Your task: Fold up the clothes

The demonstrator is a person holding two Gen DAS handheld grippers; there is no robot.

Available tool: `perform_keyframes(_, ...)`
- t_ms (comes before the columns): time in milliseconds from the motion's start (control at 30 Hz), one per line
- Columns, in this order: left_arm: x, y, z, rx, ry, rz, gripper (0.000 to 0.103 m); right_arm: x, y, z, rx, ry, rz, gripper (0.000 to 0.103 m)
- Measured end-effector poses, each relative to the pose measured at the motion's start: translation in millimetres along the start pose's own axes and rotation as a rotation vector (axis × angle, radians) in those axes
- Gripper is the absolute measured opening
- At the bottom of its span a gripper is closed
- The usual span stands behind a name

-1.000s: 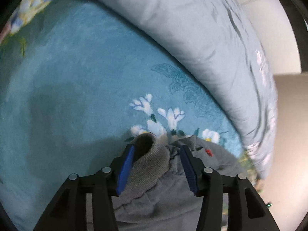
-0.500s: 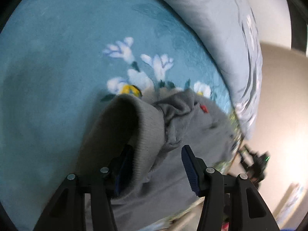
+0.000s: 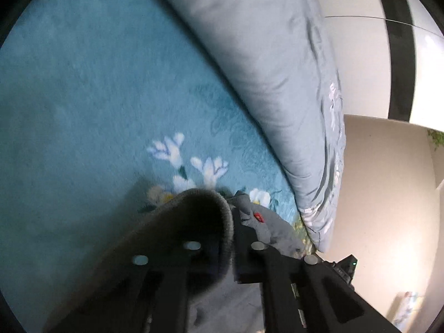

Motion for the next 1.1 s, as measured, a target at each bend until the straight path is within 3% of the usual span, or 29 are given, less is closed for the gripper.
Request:
perform_keyframes(167, 11.3, -33.1, 45.2, -0.229, 0.006, 0.067, 0.005, -8.8, -4.4, 1.2, -0.012, 0.002, -0.026, 0.049)
perform_keyframes(300, 31.3, -51.7, 31.2, -0.208, -0.093, 0.123, 0.005, -17.0, -6.4, 3.9, -0.014, 0.010, -0.045, 0.049)
perform_keyframes(533, 28.3, -60.9, -5.4, -0.155, -0.160, 0.197, 0.008, -36.8, -12.6, 29.6, -0.051, 0.010, -0.060, 0.049)
perform_keyframes(600, 20.5, -59.4, -9.9, -0.144, -0.172, 0.196, 0.020, -45.9, -14.2, 40.1, -0.072, 0.006, -0.075, 0.049)
perform_keyframes(667, 8.7, -58.1, -5.0, -0.151, -0.195, 0.163, 0.054, -61.8, -15.9, 58.5, -0.110, -0.003, -0.110, 0.049)
perform_keyframes(833, -27.0, -40.6, 32.1, -0.252, -0.218, 0.068, 0.078, -109.7, -11.5, 110.6, -0.220, -0.022, -0.216, 0.050)
perform_keyframes(900, -31.3, -24.9, 60.4, -0.319, -0.173, 0.079, 0.084, -131.5, -4.6, 129.6, -0.265, -0.039, -0.273, 0.057)
perform_keyframes(967, -33.3, -3.6, 88.1, -0.376, -0.106, 0.102, 0.093, -158.7, 9.0, 149.7, -0.314, -0.085, -0.354, 0.057)
perform_keyframes(1100, -35.1, 49.6, 122.6, -0.390, -0.012, 0.153, 0.103, -204.4, 42.8, 171.1, -0.344, -0.125, -0.483, 0.059)
Point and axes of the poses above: each gripper's, at about its wrist camera, not at the fingertips, and z roughly against the way its jaws point, x to its left, y to its underside, the point moved 7 cm from there along -z, roughly the way its jaws point, and after that the axes turned 12 degrees about -z, right-handed, at the moved point
